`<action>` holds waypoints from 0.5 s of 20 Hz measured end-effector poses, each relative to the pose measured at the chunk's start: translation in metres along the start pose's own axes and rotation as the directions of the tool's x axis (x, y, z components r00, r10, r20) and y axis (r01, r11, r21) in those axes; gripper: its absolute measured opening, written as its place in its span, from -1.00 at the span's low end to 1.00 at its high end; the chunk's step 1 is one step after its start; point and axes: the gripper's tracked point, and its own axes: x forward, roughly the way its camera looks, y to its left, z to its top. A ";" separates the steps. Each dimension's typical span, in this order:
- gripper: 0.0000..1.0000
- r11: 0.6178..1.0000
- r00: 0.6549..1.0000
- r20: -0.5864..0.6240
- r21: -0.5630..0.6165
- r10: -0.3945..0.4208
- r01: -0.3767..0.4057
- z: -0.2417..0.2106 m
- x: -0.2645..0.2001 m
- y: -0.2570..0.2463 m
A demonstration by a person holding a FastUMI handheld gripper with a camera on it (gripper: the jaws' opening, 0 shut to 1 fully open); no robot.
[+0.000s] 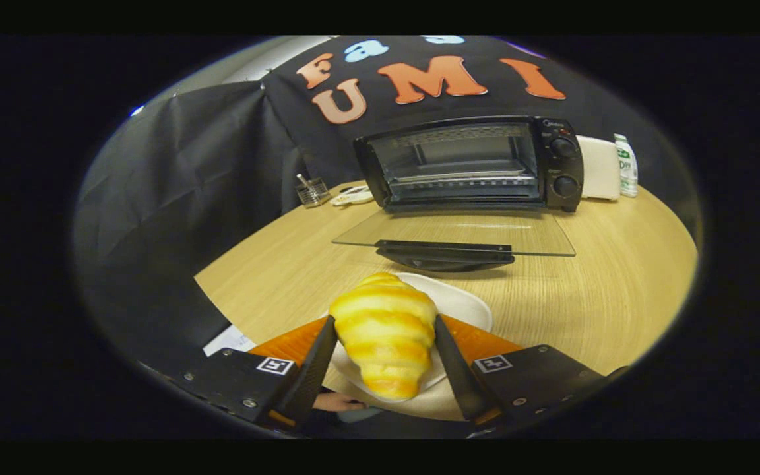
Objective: Open the toaster oven, put the food inside, and close the toaster oven door.
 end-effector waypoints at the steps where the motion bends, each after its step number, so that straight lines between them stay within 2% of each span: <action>1: 0.68 0.999 1.000 0.017 0.035 0.018 -0.018 0.004 0.001 0.002; 8: 0.67 0.974 0.986 0.133 0.189 0.102 -0.126 0.041 0.009 0.011; 10: 0.68 0.968 0.981 0.166 0.215 0.098 -0.132 0.054 0.012 0.009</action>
